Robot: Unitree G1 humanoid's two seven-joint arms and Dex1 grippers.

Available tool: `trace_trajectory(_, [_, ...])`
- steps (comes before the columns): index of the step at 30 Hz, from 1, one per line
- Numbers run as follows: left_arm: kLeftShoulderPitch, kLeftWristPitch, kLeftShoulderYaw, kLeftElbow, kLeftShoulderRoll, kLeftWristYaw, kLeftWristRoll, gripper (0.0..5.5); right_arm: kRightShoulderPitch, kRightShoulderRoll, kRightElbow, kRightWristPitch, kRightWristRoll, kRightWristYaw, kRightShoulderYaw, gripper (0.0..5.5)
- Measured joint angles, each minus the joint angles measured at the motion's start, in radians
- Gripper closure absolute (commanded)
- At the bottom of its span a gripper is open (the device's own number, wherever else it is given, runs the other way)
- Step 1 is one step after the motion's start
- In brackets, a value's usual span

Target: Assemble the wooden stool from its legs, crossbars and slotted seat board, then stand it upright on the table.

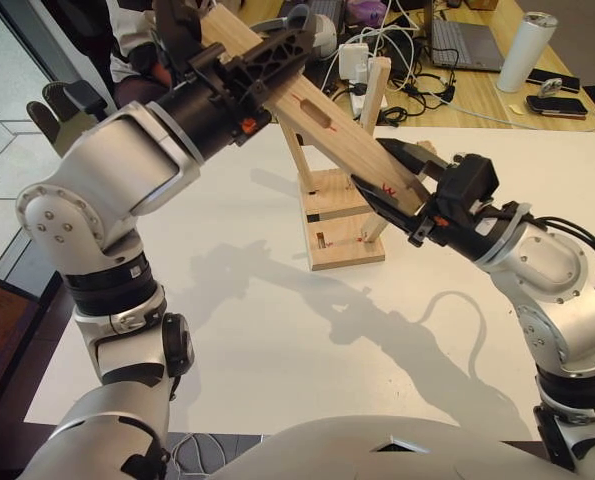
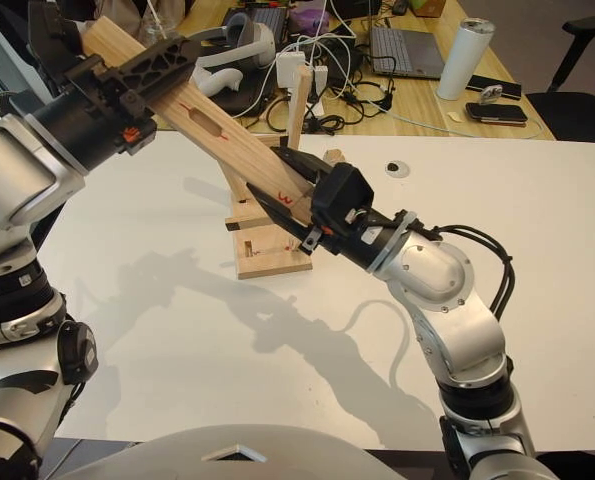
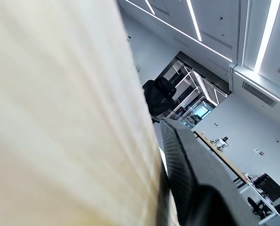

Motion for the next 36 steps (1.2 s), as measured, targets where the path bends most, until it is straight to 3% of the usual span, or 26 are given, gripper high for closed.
trace_trajectory(22, [-0.005,-0.155,-0.009,-0.018,0.022,-0.105,0.066,3.96,-0.065,0.128,0.076,0.09,-0.102,-0.087,0.129,3.45])
trace_trajectory(26, [-0.003,-0.147,-0.023,-0.032,0.047,-0.118,0.067,4.32,-0.065,0.123,0.077,0.091,-0.108,-0.084,0.131,3.45])
trace_trajectory(36, [0.098,-0.075,-0.04,-0.085,0.201,-0.217,0.057,4.5,-0.054,0.043,0.071,0.101,-0.099,0.003,0.121,3.45])
